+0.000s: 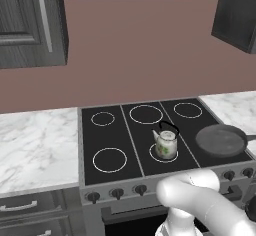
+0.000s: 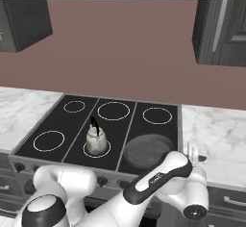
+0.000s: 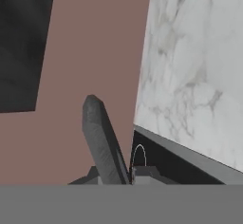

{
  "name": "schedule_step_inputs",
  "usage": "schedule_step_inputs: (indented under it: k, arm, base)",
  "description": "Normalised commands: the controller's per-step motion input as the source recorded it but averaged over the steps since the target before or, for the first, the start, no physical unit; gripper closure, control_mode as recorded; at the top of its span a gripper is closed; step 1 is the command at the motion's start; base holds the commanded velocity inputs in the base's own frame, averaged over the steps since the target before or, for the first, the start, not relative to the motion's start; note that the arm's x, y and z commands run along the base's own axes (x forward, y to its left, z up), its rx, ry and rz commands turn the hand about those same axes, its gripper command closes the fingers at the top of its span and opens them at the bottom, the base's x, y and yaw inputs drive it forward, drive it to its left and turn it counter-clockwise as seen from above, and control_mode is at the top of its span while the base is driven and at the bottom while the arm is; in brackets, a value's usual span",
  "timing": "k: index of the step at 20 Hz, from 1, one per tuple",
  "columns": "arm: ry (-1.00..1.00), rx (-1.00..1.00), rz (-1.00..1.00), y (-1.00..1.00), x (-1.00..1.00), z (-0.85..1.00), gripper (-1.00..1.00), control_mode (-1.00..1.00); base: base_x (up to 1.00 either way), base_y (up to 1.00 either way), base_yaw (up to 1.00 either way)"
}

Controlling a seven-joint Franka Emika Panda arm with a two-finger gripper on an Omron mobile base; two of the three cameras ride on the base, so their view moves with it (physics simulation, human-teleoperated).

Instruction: Pick the pan from the cabinet and place it on the stove. Then turn on the stove burner for the pan.

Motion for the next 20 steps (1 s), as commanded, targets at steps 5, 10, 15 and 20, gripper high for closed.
schedule_step_inputs:
  k: [5, 10, 15, 20]
  arm:
    - [0.00, 0.00, 0.00, -0.01, 0.25, -0.36, 1.00, -1.00]
    - [0.00, 0.00, 0.00, -0.07, 0.23, -0.33, 1.00, -1.00]
    - [0.00, 0.00, 0.00, -0.14, 0.25, -0.35, 1.00, -1.00]
    - [0.00, 0.00, 0.00, -0.12, 0.11, -0.20, 1.00, -1.00]
  base:
    - [0.00, 0.00, 0.00]
    - [0.00, 0.00, 0.00]
    - [0.00, 0.00, 0.00]
    - [0.00, 0.00, 0.00]
